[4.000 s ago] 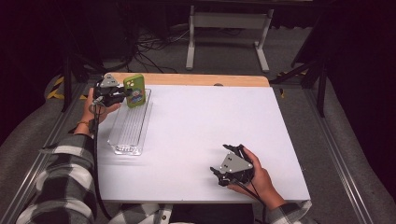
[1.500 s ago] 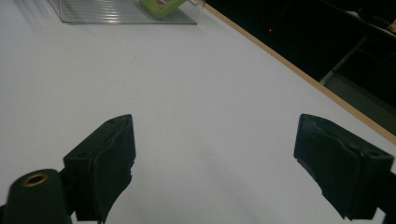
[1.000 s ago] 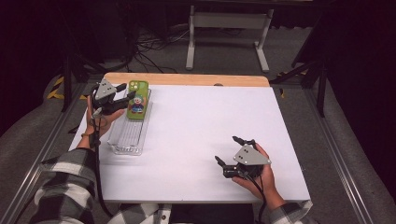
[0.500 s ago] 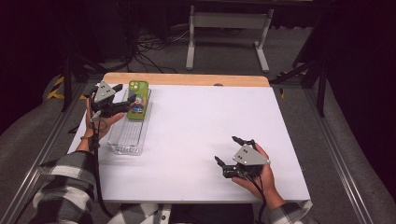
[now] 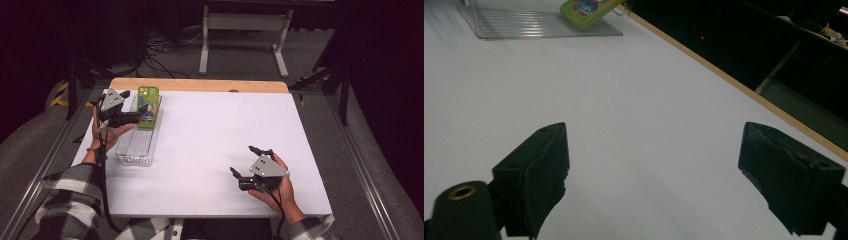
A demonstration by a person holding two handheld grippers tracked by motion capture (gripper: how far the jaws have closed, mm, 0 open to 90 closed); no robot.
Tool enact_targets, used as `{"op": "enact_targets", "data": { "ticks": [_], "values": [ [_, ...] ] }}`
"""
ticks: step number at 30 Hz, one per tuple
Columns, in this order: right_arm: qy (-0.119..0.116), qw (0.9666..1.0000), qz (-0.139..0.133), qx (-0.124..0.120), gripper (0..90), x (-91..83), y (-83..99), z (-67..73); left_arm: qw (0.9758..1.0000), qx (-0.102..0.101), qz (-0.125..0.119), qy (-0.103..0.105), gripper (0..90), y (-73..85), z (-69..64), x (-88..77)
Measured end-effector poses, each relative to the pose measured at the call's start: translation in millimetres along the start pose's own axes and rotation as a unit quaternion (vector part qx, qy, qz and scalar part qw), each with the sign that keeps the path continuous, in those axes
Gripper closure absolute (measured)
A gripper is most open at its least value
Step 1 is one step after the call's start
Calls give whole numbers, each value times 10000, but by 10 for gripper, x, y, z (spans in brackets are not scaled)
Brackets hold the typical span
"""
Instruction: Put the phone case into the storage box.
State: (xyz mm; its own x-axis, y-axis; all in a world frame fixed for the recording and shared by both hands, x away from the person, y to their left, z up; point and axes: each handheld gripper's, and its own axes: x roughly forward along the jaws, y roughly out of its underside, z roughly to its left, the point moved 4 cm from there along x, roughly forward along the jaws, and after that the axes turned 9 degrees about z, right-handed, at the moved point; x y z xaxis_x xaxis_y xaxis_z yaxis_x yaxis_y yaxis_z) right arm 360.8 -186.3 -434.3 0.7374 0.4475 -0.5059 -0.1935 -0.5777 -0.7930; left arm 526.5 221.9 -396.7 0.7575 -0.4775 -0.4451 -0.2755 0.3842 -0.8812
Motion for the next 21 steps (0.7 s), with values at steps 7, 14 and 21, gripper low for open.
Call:
{"op": "enact_targets", "data": {
  "ticks": [7, 14, 21],
  "values": [
    [4, 10000, 9, -3, 135, 3, 0, 2, 10000, 32, -41, 33, 127, -16, -54, -39],
    [7, 10000, 2, 4, 135, 3, -2, 1, 9998, 53, -148, 84, 105, -38, -103, -94],
    [20, 10000, -5, 9, 135, 1, -2, -1, 9996, 39, -255, 143, 94, -45, -152, -152]
  ]
}}
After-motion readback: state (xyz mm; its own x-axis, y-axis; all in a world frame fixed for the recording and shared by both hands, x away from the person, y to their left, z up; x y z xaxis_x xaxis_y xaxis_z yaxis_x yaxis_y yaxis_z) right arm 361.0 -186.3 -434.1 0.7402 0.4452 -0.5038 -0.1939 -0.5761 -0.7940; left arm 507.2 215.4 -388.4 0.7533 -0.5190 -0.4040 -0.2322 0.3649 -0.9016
